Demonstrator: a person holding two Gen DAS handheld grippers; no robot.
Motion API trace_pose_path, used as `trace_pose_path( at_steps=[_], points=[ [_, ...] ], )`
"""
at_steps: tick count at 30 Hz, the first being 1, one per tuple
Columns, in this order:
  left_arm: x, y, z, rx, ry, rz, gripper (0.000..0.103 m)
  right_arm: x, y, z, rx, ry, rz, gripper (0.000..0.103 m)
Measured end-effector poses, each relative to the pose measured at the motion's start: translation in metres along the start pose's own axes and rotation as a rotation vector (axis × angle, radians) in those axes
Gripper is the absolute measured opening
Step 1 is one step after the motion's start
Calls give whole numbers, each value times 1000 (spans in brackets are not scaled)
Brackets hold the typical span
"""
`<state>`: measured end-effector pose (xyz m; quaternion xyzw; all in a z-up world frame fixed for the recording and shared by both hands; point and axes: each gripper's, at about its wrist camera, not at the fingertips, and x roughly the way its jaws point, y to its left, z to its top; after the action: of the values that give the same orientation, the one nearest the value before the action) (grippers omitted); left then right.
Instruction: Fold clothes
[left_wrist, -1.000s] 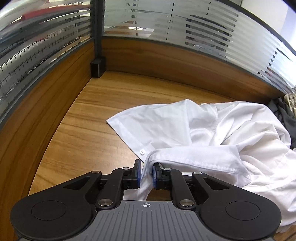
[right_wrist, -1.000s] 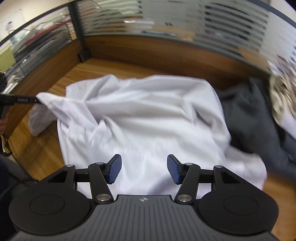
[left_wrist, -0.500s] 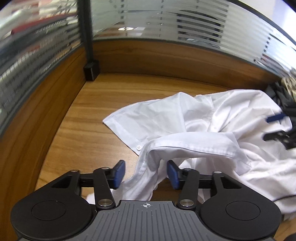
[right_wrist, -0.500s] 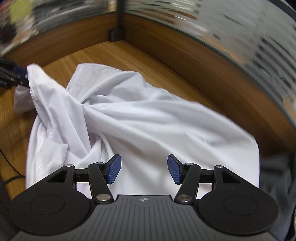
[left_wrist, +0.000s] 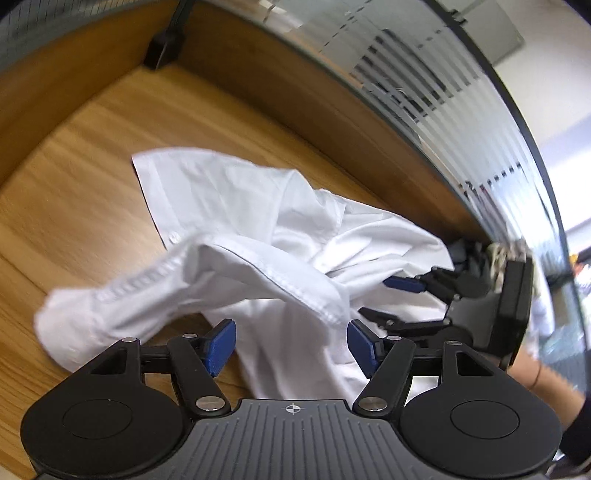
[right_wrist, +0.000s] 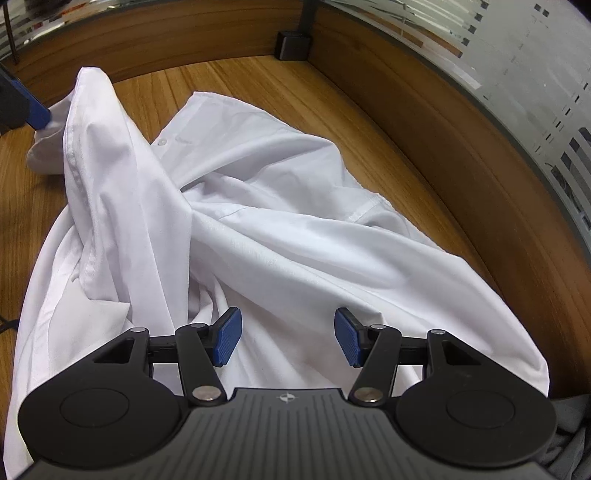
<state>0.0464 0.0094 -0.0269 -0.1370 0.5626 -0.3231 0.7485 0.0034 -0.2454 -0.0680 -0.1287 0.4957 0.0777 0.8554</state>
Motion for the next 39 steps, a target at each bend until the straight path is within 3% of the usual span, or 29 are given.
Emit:
trace_pose_path(
  at_steps=[3,9,11,12,13,17,19,20,21,23,27,33,39],
  points=[
    [13,-1,6,-50,17,-13,70,-4,-2,0,-8,-9,4,62],
    [44,-13,10,-94,51,58,68,-12,-2,3,-100,-37,2,62],
    [50,-16,10,-115,46,49,54,-14,-1,5,-141,-49,-4,62],
    [51,-17,11,-126,42,38,28,-15,0,5,-158,-53,-5,62],
    [50,-19,12,-133,31,27,13,-17,0,6,-176,-59,-19,62],
    [37,-30,16,-101,-39,11,7,-22,-2,8,-231,-91,-57,75],
    [30,-34,18,-78,-60,11,6,-16,-4,7,-260,-70,-66,75],
    [26,-36,19,-69,-70,12,6,-10,-6,7,-271,-48,-74,70],
    [22,-38,19,-59,-79,12,6,-4,-9,8,-263,-25,-77,48],
    [13,-40,21,-47,-110,19,5,6,-15,9,-245,21,-85,17],
    [-15,-40,24,-37,-203,36,5,-6,-31,12,-115,-2,-184,4],
    [-64,-26,34,-114,-353,70,4,-65,-72,7,72,-55,-397,3],
    [-90,-16,26,-139,-379,97,5,-125,-104,-11,210,-87,-536,2]
  ],
)
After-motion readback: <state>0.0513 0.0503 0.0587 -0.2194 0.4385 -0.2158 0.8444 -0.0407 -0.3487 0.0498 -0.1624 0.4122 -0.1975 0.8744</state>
